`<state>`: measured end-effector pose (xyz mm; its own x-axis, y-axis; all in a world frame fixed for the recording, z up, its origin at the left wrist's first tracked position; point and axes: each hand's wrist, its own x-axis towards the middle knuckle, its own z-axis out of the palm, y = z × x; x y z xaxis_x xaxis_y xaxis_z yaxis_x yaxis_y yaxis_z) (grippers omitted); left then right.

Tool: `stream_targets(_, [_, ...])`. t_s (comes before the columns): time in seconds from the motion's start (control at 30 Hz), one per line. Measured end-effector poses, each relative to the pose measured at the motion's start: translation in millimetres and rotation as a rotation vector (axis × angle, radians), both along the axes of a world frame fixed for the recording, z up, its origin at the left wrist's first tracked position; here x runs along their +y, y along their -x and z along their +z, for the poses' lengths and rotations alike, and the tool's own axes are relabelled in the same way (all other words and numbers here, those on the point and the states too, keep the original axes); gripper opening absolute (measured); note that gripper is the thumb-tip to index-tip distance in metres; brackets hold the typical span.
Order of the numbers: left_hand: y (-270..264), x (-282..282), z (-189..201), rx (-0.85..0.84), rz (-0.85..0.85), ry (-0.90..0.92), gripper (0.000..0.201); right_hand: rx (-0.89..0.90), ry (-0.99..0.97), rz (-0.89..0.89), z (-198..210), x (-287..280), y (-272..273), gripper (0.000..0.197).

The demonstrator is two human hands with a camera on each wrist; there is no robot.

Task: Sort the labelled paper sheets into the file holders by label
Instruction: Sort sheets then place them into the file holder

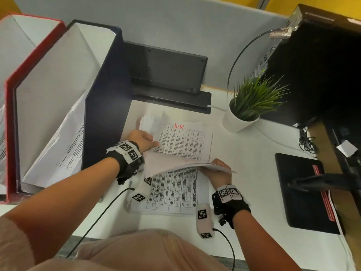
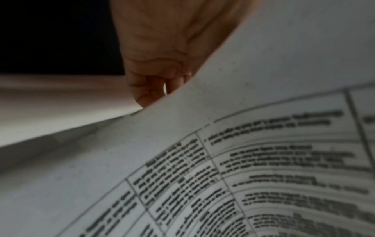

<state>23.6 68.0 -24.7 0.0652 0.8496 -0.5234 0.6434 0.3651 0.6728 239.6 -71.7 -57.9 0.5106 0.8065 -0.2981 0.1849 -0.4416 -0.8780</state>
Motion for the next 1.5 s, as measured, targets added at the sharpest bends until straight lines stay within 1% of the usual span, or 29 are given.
stream_targets(0.03, [-0.9, -2.4, 0.1, -0.011, 0.007, -0.039, 0.036, -0.053, 0.033, 0.022, 0.1, 0.7, -0.4, 0.03])
stream_targets(0.1, [-1.3, -6.7, 0.3, -0.058, 0.035, -0.109, 0.037, -0.093, 0.076, 0.04, -1.4, 1.2, -2.5, 0.025])
stream_targets(0.17, [-0.2, -11.3, 0.4, -0.149, 0.072, -0.129, 0.038, -0.074, 0.063, 0.0, 1.0, -1.3, -1.3, 0.019])
stream_targets(0.23, [2.9, -18.3, 1.0, -0.29, 0.146, -0.111, 0.028, 0.002, 0.001, -0.05, 2.7, -2.3, -0.9, 0.011])
stream_targets(0.27, [4.9, -22.3, 2.4, -0.351, 0.178, -0.102, 0.019, 0.016, -0.007, -0.059, 1.7, -1.0, -1.6, 0.02])
stream_targets(0.3, [7.0, -26.0, 4.0, -0.392, 0.196, -0.092, 0.016, 0.003, -0.007, -0.052, 3.6, 0.1, -0.1, 0.028])
stream_targets(0.37, [10.7, -32.2, 5.2, -0.452, 0.197, -0.062, 0.021, -0.054, 0.045, -0.02, 4.5, 3.2, 1.8, 0.021])
stream_targets(0.4, [11.7, -34.8, 7.3, -0.49, 0.191, -0.045, 0.023, -0.049, 0.028, -0.049, 3.3, 4.0, 1.3, 0.026])
stream_targets(0.5, [13.8, -39.8, 12.3, -0.544, 0.166, -0.027, 0.029, 0.007, -0.087, -0.168, 6.0, 1.3, 1.8, 0.052])
stream_targets(0.57, [14.6, -41.7, 15.0, -0.533, 0.156, -0.032, 0.03, 0.031, -0.099, -0.151, 5.1, -0.6, 1.7, 0.057])
stream_targets(0.6, [15.1, -41.9, 15.6, -0.533, 0.156, -0.034, 0.03, 0.052, -0.079, -0.119, 5.3, -0.9, 1.7, 0.053])
stream_targets(0.67, [14.9, -41.3, 17.4, -0.513, 0.133, -0.037, 0.027, 0.072, -0.008, -0.092, 7.1, 1.9, 3.6, 0.029])
stream_targets(0.7, [14.1, -41.4, 19.4, -0.492, 0.107, -0.038, 0.024, 0.02, 0.039, -0.092, 8.6, 2.9, 4.9, 0.023])
stream_targets(0.73, [13.4, -41.7, 21.8, -0.476, 0.082, -0.033, 0.024, -0.052, 0.069, -0.085, 8.9, 3.7, 5.9, 0.027])
stream_targets(0.77, [12.8, -42.6, 24.6, -0.468, 0.064, -0.022, 0.03, -0.107, 0.055, -0.078, 10.3, 4.8, 7.8, 0.03])
stream_targets(0.8, [12.2, -42.8, 26.7, -0.467, 0.046, -0.013, 0.044, -0.104, 0.004, -0.07, 12.2, 5.9, 9.6, 0.025])
stream_targets(0.83, [12.0, -42.9, 28.6, -0.48, 0.013, -0.016, 0.06, -0.049, -0.05, -0.064, 17.7, 7.2, 12.6, 0.014])
stream_targets(0.87, [11.0, -43.4, 31.8, -0.493, -0.039, -0.026, 0.074, 0.048, -0.085, -0.072, 22.9, 8.2, 15.8, 0.014])
stream_targets(0.9, [9.8, -44.7, 36.2, -0.496, -0.091, -0.048, 0.082, 0.124, -0.116, -0.088, 27.3, 9.1, 17.6, 0.025])
stream_targets(0.93, [8.6, -46.6, 41.5, -0.495, -0.126, -0.084, 0.083, 0.154, -0.144, -0.099, 33.8, 10.3, 19.9, 0.031])
stream_targets(0.97, [7.6, -48.2, 47.8, -0.49, -0.156, -0.143, 0.075, 0.145, -0.178, -0.111, 39.9, 11.8, 21.9, 0.032])
stream_targets(1.03, [3.4, -49.7, 60.9, -0.434, -0.209, -0.328, 0.04, 0.119, -0.29, -0.139, 55.1, 15.4, 25.2, 0.03])
stream_targets(1.07, [1.3, -49.9, 66.9, -0.418, -0.216, -0.419, 0.029, 0.107, -0.356, -0.158, 63.5, 17.0, 26.4, 0.03])
stream_targets(1.1, [-0.2, -50.1, 72.8, -0.423, -0.205, -0.506, 0.025, 0.106, -0.424, -0.168, 73.8, 18.9, 27.4, 0.031])
stream_targets(1.23, [-0.2, -46.2, 92.4, -0.503, -0.118, -0.789, 0.022, 0.115, -0.652, -0.146, 111.0, 24.4, 31.7, 0.03])
stream_targets(1.33, [0.7, -51.7, 94.6, -0.574, -0.053, -0.881, 0.033, 0.133, -0.698, -0.129, 116.4, 23.7, 35.7, 0.029])
stream_targets(1.4, [2.3, -56.7, 82.1, -0.563, -0.021, -0.863, 0.037, 0.147, -0.642, -0.117, 107.9, 20.7, 41.0, 0.03])
stream_targets(1.43, [2.5, -58.7, 73.1, -0.525, -0.024, -0.821, 0.036, 0.165, -0.6, -0.113, 102.0, 19.4, 43.8, 0.03])
stream_targets(1.5, [0.8, -60.0, 54.9, -0.427, -0.051, -0.712, 0.025, 0.19, -0.525, -0.103, 93.1, 18.1, 49.3, 0.029])
